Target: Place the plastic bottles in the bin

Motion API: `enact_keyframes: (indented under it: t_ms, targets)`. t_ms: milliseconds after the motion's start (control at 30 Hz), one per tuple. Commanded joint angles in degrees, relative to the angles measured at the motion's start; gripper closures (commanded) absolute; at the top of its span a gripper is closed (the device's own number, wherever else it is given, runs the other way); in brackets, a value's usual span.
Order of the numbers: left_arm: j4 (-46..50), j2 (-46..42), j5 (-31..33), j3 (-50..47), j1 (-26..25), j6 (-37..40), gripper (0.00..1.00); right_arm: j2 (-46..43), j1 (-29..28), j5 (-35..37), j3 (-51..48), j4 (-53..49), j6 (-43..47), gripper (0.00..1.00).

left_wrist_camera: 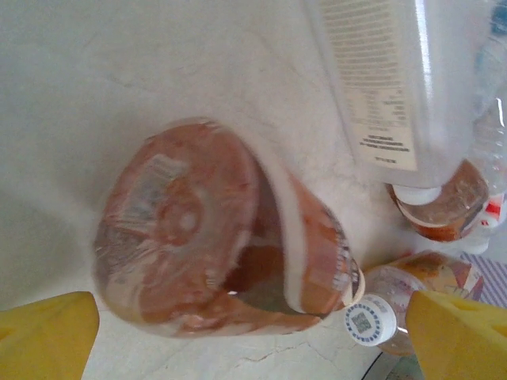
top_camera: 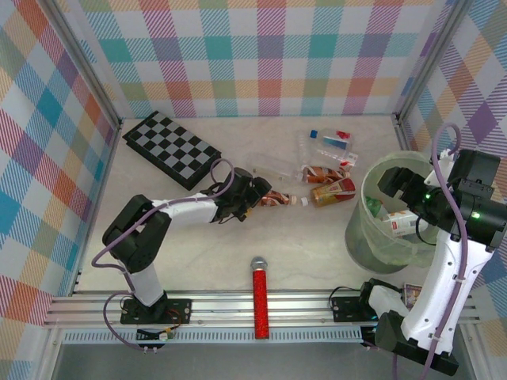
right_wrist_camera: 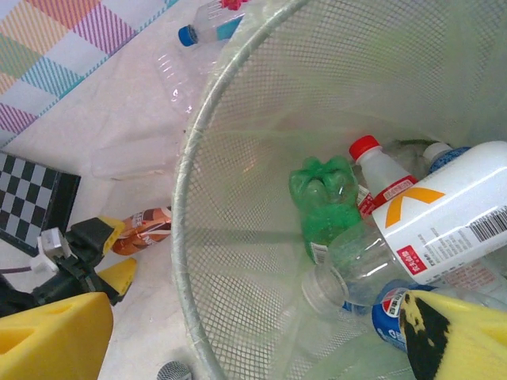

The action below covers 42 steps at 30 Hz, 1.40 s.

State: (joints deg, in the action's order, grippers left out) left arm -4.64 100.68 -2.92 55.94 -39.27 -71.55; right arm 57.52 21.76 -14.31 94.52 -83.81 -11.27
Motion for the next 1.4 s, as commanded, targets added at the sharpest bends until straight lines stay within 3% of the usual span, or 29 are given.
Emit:
enact_keyframes:
  t_ms: [0, 333, 600, 867, 1067, 1267, 1367]
  targets:
    - [-3.3, 0.7, 1.9, -2.0, -1.2, -6.2, 0.02, -0.4, 0.3, -1.8, -0.4, 0.9, 1.2, 0.07]
    - [-5.9, 6.4, 2.8, 1.1, -1.0, -7.9, 0.06, -0.9, 0.4, -3.0, -2.3, 1.8, 2.1, 0.08]
    - [-5.4, 7.5, 4.0, 2.1, -0.8, -7.8, 0.29, -1.8, 0.4, -4.8, -2.7, 1.9, 2.8, 0.09]
    - [-3.4, 4.4, 4.9, 3.0, -0.6, -4.3, 0.41, -3.2, 0.3, -20.7, -4.7, 6.2, 2.8, 0.12]
    - [0.3, 0.0, 5.3, 5.0, -0.5, 0.9, 0.45, -3.6, 0.3, -33.3, -6.8, 10.8, 0.8, 0.14]
    - [3.9, -5.0, 4.4, 7.1, 0.1, 6.4, 0.45, -4.1, -1.5, -37.5, -9.5, 17.4, -3.5, 0.17]
    - [5.9, -6.5, 0.6, 9.7, 0.7, 12.2, 0.45, -3.8, -7.4, -35.6, -10.3, 21.6, -6.5, 0.18]
